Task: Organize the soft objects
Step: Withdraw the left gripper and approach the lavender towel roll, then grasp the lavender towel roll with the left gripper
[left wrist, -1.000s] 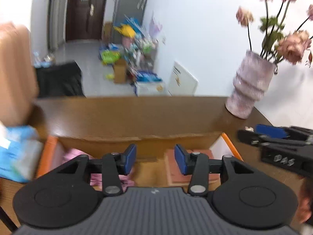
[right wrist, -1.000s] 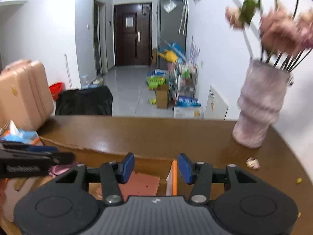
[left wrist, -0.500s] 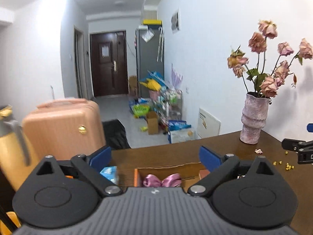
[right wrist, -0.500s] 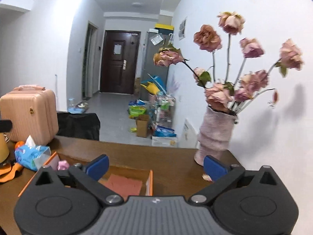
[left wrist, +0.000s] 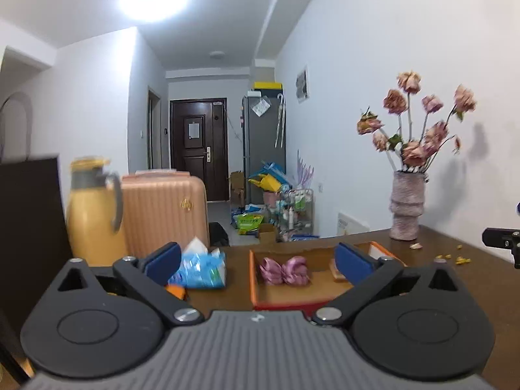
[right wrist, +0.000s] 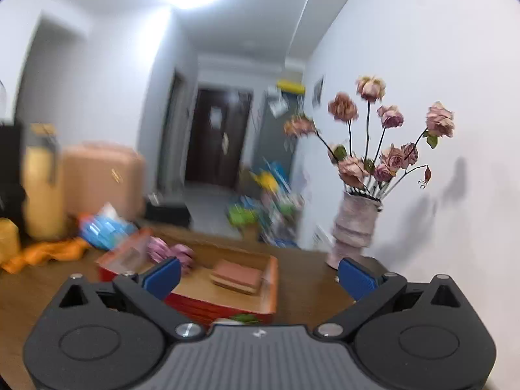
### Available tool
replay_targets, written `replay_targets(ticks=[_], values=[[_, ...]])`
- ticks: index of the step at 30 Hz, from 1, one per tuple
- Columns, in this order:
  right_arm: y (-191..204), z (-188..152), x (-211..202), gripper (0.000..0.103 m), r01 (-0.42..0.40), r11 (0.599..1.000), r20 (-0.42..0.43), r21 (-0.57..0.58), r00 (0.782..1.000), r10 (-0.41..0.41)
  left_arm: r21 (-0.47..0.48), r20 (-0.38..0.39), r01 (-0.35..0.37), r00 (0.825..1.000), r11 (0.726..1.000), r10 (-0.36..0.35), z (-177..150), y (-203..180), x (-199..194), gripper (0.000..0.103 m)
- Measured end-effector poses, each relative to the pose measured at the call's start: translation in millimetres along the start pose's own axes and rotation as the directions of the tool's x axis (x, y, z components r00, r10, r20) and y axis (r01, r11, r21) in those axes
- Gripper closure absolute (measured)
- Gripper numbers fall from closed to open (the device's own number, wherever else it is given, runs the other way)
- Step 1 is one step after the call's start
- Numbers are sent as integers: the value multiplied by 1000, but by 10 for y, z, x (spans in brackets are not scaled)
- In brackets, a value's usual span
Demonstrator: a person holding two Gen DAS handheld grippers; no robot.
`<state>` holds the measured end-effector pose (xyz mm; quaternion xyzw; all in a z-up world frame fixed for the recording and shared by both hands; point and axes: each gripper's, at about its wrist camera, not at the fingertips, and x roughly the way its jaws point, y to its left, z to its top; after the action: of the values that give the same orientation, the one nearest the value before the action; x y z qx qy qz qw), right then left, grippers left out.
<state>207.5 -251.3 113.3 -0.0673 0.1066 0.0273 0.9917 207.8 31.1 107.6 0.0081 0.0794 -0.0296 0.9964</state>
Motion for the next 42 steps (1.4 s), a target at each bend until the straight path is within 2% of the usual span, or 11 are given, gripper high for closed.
replay_targets(ticks=[3,8,10,13,18,25,33,38,39,41,42], values=[[30,-324,-344,0,-43,996,87,73,996,37,7,4,-18,1000,1000,18,-352,-28,-325,0],[126,-851,-797,0,-34,991,108,131,994,20,34,62,-68,996,997,65,-826,-43,-807,0],[97,-1072,-1014,0,-38,983,149,177,989,11,-5,44,-60,997,998,61,-969,-10,-963,0],[38,-1278,-1169,0,-63,968,131,241,991,32,-72,-5,-7,1000,997,6,-1155,79,-1122,0],[-8,-1547,-1293,0,-66,961,158,270,987,23,-39,-18,-26,1000,999,25,-1263,63,-1161,0],[83,-1585,-1138,0,-75,969,112,235,992,49,-46,-64,-28,998,999,25,-1260,65,-981,0],[301,-1562,-738,0,-118,977,15,177,993,117,37,-244,-33,969,999,41,-1410,-76,-269,0],[395,-1511,-501,0,-144,978,-14,151,989,148,45,-244,9,970,999,2,-1408,-166,153,1],[416,-1506,-461,0,-147,978,-18,145,988,151,46,-245,12,969,999,0,-1422,-185,267,3],[457,-1494,-369,0,-154,979,-30,135,987,159,77,-285,-12,958,997,34,-1458,-226,484,24],[476,-1483,-326,0,-155,979,-38,134,986,161,87,-299,-11,954,996,36,-1475,-237,574,30]])
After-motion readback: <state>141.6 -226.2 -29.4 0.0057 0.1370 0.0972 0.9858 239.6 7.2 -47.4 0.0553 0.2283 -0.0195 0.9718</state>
